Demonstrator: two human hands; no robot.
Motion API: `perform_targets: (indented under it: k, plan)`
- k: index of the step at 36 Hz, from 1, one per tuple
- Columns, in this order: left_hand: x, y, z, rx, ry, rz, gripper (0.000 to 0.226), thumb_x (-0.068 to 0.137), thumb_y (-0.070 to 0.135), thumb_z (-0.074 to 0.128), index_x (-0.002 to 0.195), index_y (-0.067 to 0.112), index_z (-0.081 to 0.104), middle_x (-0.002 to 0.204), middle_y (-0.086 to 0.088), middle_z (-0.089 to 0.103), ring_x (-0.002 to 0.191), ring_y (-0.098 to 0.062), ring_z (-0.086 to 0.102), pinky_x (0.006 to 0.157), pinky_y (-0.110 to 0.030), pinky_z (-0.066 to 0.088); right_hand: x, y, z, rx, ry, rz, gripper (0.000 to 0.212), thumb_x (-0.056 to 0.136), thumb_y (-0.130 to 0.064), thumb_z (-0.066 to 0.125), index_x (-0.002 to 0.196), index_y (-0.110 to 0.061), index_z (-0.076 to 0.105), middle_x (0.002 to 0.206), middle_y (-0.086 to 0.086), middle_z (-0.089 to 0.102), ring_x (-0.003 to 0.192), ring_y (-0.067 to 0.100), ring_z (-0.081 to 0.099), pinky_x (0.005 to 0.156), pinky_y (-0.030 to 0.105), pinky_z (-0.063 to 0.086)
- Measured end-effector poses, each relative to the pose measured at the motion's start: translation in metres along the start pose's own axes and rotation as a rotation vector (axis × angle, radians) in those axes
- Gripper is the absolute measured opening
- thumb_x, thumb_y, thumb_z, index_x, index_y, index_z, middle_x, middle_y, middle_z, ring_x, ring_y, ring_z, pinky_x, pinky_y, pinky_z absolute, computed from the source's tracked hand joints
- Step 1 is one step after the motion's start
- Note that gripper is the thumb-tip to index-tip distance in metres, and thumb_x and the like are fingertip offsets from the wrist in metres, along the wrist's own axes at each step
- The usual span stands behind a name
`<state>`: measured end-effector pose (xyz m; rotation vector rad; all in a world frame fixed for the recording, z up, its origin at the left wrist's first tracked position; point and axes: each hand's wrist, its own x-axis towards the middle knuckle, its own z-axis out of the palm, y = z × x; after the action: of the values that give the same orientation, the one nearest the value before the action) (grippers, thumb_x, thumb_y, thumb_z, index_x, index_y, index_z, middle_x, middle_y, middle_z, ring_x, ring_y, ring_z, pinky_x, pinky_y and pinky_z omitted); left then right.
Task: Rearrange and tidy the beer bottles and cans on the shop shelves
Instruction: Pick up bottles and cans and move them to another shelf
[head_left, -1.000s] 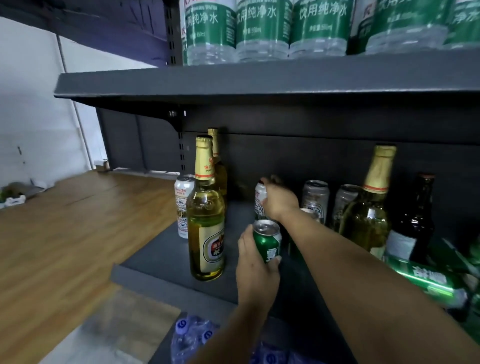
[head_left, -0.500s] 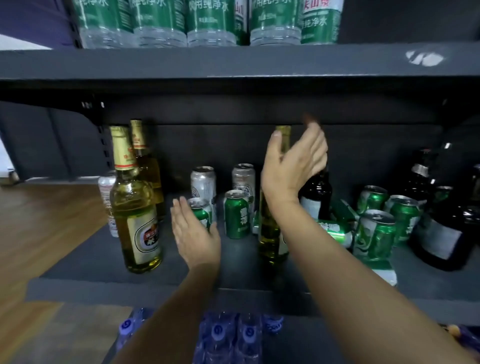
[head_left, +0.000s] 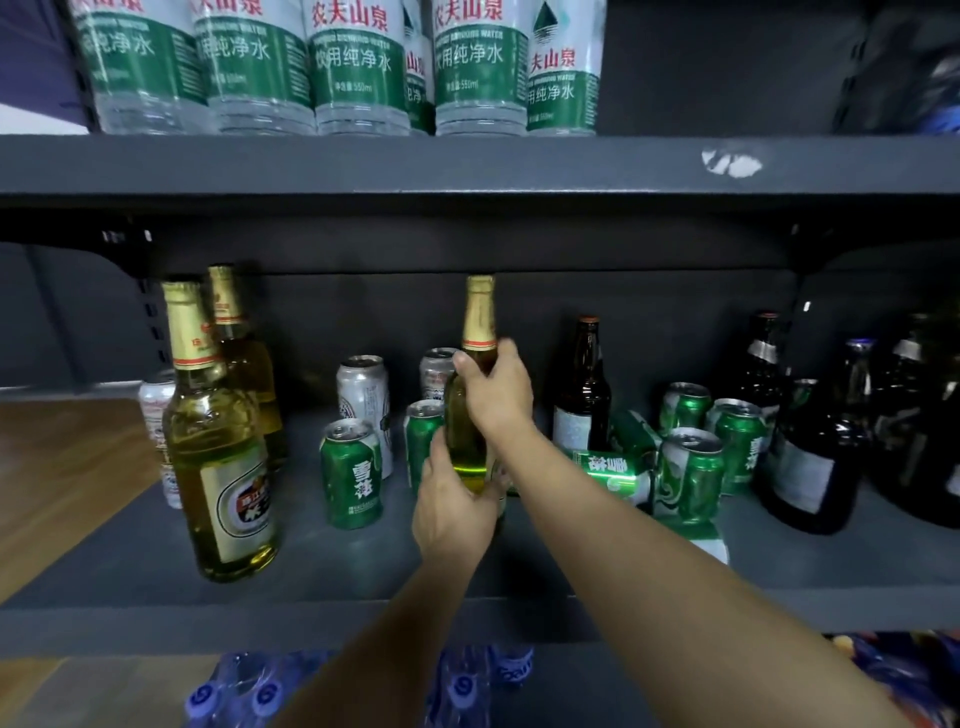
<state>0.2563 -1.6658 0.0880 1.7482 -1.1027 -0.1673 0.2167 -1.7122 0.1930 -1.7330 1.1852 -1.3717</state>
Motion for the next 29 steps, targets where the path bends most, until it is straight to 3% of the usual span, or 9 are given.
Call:
perform_targets:
  k: [8,12,14,17,19,22,24,27,29]
  plan:
    - [0.008,-0.013,-0.015,0.035,0.124,-0.042,0.090,0.080,0.034,0.071,0.151,0.023,0.018,0.140,-0.005,0.045,0.123,-0.029,0.050,0.093,-0.043,0.044,0.002,-0.015,0.022,-0.048,-0.200,-0.048,0.038,0.089,-0.036,0.065,0.114,-0.010,0.054,0.113,0.011,0.063,0.105,0.031,0.060,0.090,0.043,0.049]
    - [0.002,-0.012,-0.006,0.041,0.136,-0.029,0.089,0.083,0.031,0.070,0.152,0.022,0.014,0.146,-0.005,0.039,0.130,-0.028,0.043,0.096,-0.045,0.041,0.007,-0.012,0.001,-0.135,-0.214,-0.080,0.051,0.092,-0.051,0.055,0.123,-0.010,0.053,0.120,0.012,0.062,0.113,0.031,0.056,0.092,0.040,0.047]
    - [-0.001,-0.012,-0.003,0.013,0.160,-0.024,0.088,0.084,0.028,0.069,0.152,0.020,0.014,0.148,-0.007,0.036,0.132,-0.028,0.040,0.098,-0.045,0.041,0.014,-0.008,-0.016,-0.156,-0.131,-0.063,0.058,0.093,-0.058,0.044,0.125,-0.012,0.054,0.121,0.012,0.062,0.114,0.031,0.056,0.092,0.039,0.047]
    - [-0.006,-0.008,-0.003,-0.005,0.244,-0.016,0.086,0.082,0.026,0.072,0.150,0.016,0.020,0.144,-0.011,0.038,0.130,-0.031,0.040,0.098,-0.048,0.040,0.032,0.006,-0.049,-0.226,0.137,-0.001,0.052,0.094,-0.054,0.047,0.115,-0.009,0.060,0.114,0.016,0.065,0.108,0.034,0.059,0.091,0.041,0.048]
    - [-0.008,-0.006,-0.001,0.110,0.403,0.120,0.079,0.079,0.028,0.074,0.144,0.012,0.032,0.137,-0.015,0.045,0.128,-0.032,0.040,0.105,-0.053,0.034,0.050,0.020,-0.070,-0.337,0.244,0.049,0.050,0.095,-0.047,0.049,0.123,-0.006,0.052,0.122,0.019,0.060,0.116,0.035,0.053,0.094,0.040,0.044]
    - [-0.008,0.007,0.007,0.259,0.591,0.450,0.057,0.079,0.034,0.060,0.128,0.010,0.046,0.118,-0.014,0.053,0.114,-0.026,0.044,0.105,-0.049,0.029,0.072,0.043,-0.094,-0.423,0.238,0.142,0.065,0.096,-0.049,0.047,0.141,-0.006,0.031,0.138,0.019,0.047,0.127,0.037,0.041,0.098,0.041,0.039]
    - [-0.008,0.023,0.016,0.247,0.566,0.599,0.044,0.080,0.031,0.054,0.120,0.011,0.049,0.110,-0.012,0.056,0.105,-0.023,0.046,0.098,-0.042,0.034,0.083,0.056,-0.102,-0.448,0.157,0.190,0.076,0.095,-0.052,0.047,0.147,-0.004,0.019,0.146,0.018,0.038,0.133,0.036,0.035,0.102,0.040,0.036]
    - [-0.008,0.047,0.036,0.239,0.329,0.660,0.034,0.081,0.025,0.049,0.113,0.014,0.054,0.107,-0.005,0.057,0.100,-0.020,0.052,0.084,-0.035,0.045,0.093,0.071,-0.103,-0.463,0.010,0.229,0.094,0.088,-0.059,0.055,0.151,-0.003,0.012,0.149,0.017,0.035,0.135,0.036,0.034,0.104,0.040,0.035]
    - [-0.005,0.055,0.053,0.356,0.160,0.633,0.032,0.083,0.025,0.055,0.113,0.015,0.058,0.109,-0.002,0.057,0.101,-0.021,0.055,0.085,-0.037,0.047,0.099,0.079,-0.099,-0.474,-0.072,0.246,0.104,0.081,-0.064,0.062,0.151,-0.004,0.014,0.149,0.016,0.036,0.135,0.036,0.036,0.105,0.039,0.038]
